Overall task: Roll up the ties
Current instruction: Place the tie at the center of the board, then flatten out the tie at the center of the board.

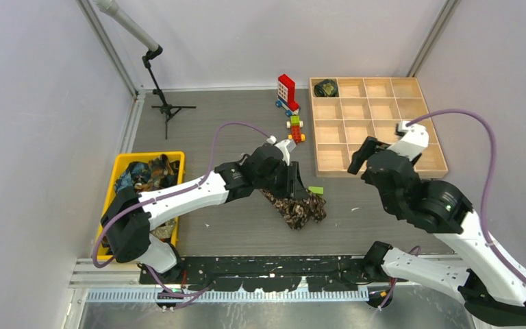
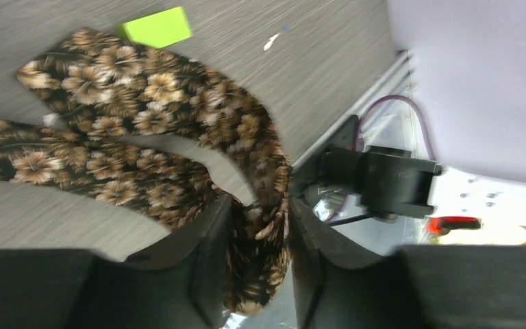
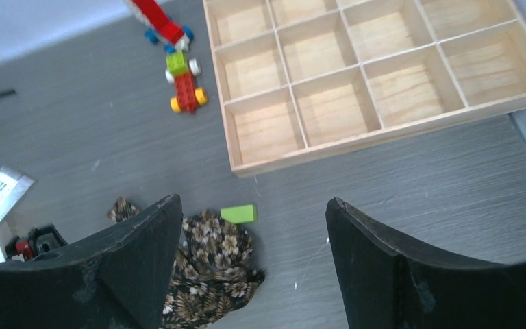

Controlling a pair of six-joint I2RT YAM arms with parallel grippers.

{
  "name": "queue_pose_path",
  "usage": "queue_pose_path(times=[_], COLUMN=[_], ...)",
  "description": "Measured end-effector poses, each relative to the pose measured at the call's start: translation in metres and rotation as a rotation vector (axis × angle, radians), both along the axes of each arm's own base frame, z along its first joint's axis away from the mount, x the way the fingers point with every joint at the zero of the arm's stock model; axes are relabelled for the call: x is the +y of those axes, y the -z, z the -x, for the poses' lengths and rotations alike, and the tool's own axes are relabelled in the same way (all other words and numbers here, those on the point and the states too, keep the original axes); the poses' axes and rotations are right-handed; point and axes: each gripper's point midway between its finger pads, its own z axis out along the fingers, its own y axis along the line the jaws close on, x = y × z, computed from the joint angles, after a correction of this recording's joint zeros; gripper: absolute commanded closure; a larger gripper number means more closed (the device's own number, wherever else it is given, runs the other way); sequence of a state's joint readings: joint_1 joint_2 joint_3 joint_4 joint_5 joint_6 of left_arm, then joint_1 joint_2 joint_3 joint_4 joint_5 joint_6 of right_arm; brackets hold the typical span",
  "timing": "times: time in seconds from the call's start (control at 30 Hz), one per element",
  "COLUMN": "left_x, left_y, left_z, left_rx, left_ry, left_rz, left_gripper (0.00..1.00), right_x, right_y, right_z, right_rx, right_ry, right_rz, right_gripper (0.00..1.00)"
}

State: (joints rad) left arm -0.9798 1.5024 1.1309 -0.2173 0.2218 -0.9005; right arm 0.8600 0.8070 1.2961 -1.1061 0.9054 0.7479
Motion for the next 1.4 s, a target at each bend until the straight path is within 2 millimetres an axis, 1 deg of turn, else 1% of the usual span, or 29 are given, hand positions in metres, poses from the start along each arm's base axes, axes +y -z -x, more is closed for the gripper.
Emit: queue_pose_path(times=[0.1,0.13,0.17,0.27,0.33,0.4,0.47,0.57,0.67,0.77,0.83,0.9,1.07,1.17,1.2,1.3,1.4], left_x=[0.013,0.019,0.026,0.047,0.063,0.081,0.100,0.130,0.145,0.146,0.144,0.142,0.137,0.135,0.135,0.136,0.140], left_y=[0.017,0.022,0.028,0.039,0.041,0.041,0.041,0.050,0.061,0.072,0.083,0.092,0.118,0.126,0.127,0.131,0.134], left_z=[-0.002,-0.004,-0.005,-0.012,-0.019,-0.034,-0.054,-0.074,-0.080,-0.082,-0.082,-0.082,-0.085,-0.089,-0.091,-0.101,-0.113], left_rx=[-0.031,-0.042,-0.054,-0.091,-0.107,-0.108,-0.106,-0.091,-0.062,-0.037,-0.014,0.005,0.047,0.055,0.056,0.056,0.050], left_ry=[-0.002,-0.007,-0.015,-0.033,-0.046,-0.082,-0.138,-0.209,-0.228,-0.218,-0.200,-0.189,-0.171,-0.166,-0.166,-0.167,-0.172], left_rz=[-0.092,-0.125,-0.166,-0.266,-0.313,-0.339,-0.348,-0.374,-0.399,-0.412,-0.426,-0.435,-0.459,-0.460,-0.452,-0.429,-0.406], left_gripper=[0.16,0.02,0.01,0.00,0.02,0.05,0.07,0.07,0.06,0.05,0.06,0.09,0.13,0.15,0.16,0.16,0.16], right_x=[0.017,0.022,0.027,0.040,0.046,0.054,0.062,0.077,0.089,0.092,0.085,0.076,0.054,0.045,0.043,0.048,0.059], right_y=[0.019,0.026,0.033,0.051,0.059,0.065,0.072,0.089,0.113,0.145,0.169,0.183,0.201,0.211,0.218,0.240,0.263], right_z=[-0.003,-0.003,-0.003,-0.001,0.001,0.003,0.005,0.008,0.007,0.008,0.017,0.026,0.048,0.055,0.058,0.060,0.063], right_rx=[0.068,0.091,0.113,0.177,0.207,0.239,0.274,0.355,0.462,0.571,0.636,0.664,0.636,0.624,0.631,0.689,0.766], right_ry=[-0.051,-0.068,-0.084,-0.129,-0.153,-0.179,-0.205,-0.244,-0.237,-0.167,-0.080,0.005,0.204,0.288,0.326,0.388,0.423], right_rz=[0.020,0.024,0.026,0.023,0.014,-0.002,-0.014,-0.013,-0.009,-0.027,-0.072,-0.132,-0.390,-0.509,-0.557,-0.641,-0.698], right_gripper=[0.19,0.19,0.19,0.18,0.18,0.18,0.18,0.18,0.19,0.19,0.19,0.19,0.19,0.19,0.19,0.19,0.19])
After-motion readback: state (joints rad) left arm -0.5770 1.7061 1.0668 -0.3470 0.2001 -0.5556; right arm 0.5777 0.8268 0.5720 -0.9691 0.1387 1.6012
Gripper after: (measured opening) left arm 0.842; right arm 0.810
